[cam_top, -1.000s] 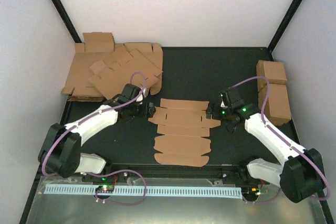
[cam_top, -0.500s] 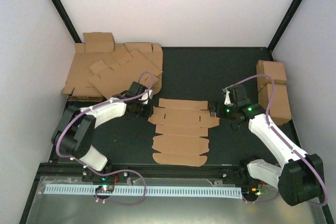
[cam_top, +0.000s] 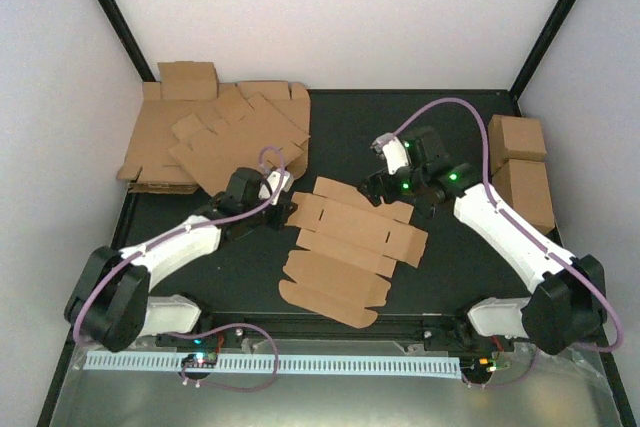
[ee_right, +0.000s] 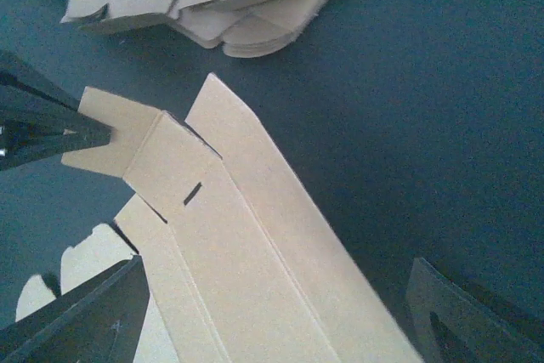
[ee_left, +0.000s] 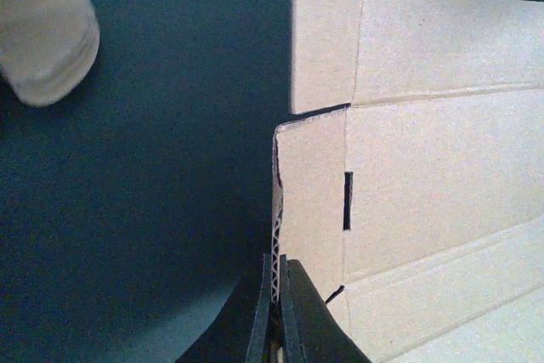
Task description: Fold the paper box
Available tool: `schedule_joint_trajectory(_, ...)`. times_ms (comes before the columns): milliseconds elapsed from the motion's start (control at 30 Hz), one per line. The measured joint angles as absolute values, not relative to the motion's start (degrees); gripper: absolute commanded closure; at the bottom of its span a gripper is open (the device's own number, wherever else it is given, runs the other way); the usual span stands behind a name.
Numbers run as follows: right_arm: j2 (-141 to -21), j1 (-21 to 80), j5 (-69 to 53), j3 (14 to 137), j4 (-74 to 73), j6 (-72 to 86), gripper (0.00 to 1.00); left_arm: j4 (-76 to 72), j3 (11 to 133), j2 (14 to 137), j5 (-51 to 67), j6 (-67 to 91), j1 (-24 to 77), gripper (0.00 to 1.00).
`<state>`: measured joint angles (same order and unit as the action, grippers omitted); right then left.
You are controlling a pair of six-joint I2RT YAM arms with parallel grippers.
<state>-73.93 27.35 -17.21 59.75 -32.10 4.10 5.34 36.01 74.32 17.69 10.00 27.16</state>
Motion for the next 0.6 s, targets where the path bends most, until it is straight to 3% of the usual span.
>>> schedule_joint_trajectory(500, -81.65, 31.53, -16.21, 65.54, -37.87, -11.44, 0.23, -7.11, 27.55, 63.96, 19.70, 1.67, 28.75, 0.98)
schedule_joint_trajectory(600, -82.13, 31.81, -13.98, 65.54, -38.63, -11.94, 0.30, -7.92, 26.89, 63.09, 19.70, 1.43, 28.91, 0.98)
